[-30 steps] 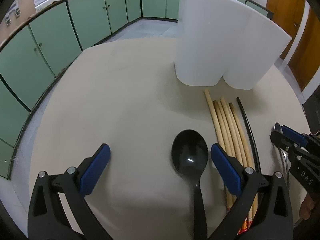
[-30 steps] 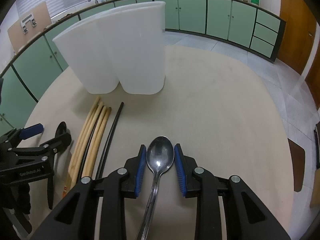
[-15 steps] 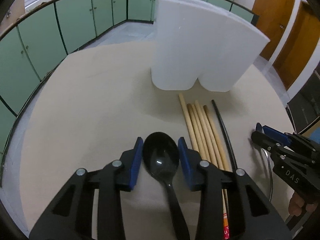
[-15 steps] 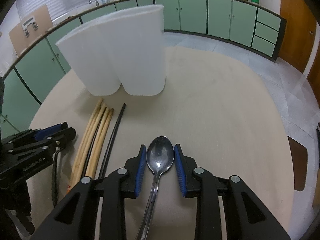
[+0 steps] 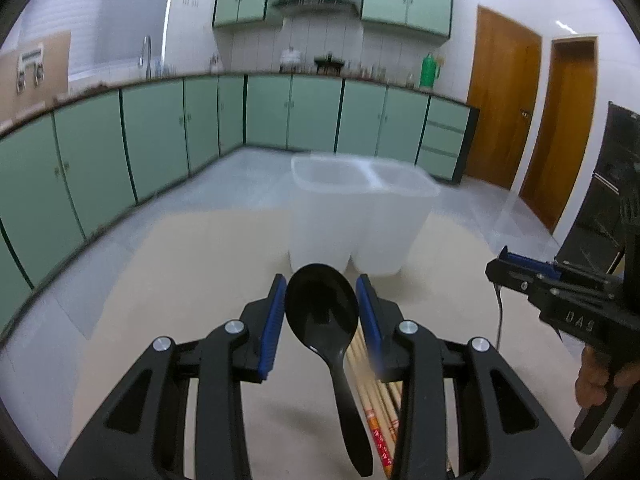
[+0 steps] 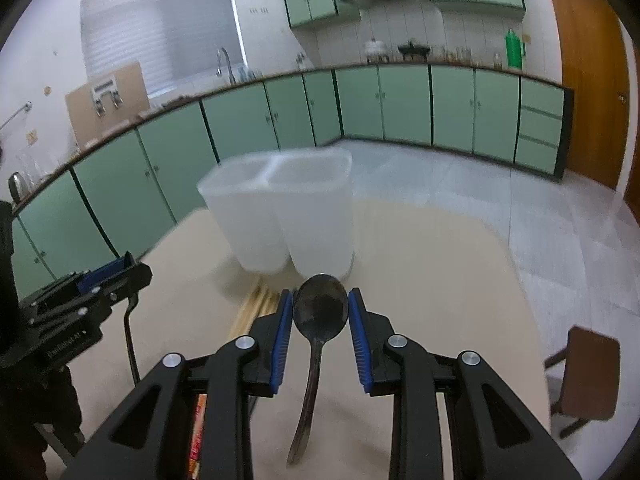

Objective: Organize utensils
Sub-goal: 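Lift both spoons over the white holder and open both tools to drop them in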

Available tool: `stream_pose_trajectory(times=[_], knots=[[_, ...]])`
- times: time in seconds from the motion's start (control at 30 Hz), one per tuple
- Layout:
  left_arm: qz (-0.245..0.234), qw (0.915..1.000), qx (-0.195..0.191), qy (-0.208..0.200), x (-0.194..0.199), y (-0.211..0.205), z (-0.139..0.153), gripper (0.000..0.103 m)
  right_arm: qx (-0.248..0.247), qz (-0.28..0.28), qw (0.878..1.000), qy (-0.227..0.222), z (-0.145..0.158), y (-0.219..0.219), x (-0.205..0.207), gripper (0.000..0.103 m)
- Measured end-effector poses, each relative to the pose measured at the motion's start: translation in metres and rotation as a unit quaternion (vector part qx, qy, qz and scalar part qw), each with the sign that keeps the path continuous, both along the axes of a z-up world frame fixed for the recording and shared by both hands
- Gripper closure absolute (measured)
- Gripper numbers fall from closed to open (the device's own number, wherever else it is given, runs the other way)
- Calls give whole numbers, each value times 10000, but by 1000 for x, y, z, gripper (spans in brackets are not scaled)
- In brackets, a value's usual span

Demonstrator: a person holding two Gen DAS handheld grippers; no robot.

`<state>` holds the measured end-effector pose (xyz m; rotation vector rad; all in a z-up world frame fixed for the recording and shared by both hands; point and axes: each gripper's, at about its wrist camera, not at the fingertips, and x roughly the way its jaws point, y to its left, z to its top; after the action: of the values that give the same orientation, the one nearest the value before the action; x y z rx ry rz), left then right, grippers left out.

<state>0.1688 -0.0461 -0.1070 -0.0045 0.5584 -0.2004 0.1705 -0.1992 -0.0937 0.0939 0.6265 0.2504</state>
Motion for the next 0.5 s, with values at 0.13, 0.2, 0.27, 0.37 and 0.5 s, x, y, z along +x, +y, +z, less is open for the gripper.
stream_pose_trajectory(times=[0.13, 0.2, 0.27, 0.37, 0.5], knots=[[19, 9992, -124, -391, -4, -5, 23, 69, 103, 3, 9993, -352, 26, 1, 2, 75], [9, 9980, -199, -602, -8, -8, 38, 69, 164, 25, 9982, -569, 44, 0, 5, 75], [12, 9960, -231, -859, -4, -12, 57, 69, 142, 69, 9969, -769, 60, 1, 9, 75], [20, 9933, -279, -1125, 15, -22, 77, 69, 214, 139, 9945, -1014, 85, -1, 20, 75], [43, 9885, -350, -1474, 44, -33, 107, 69, 235, 136, 9910, -1308, 113, -2, 41, 75]])
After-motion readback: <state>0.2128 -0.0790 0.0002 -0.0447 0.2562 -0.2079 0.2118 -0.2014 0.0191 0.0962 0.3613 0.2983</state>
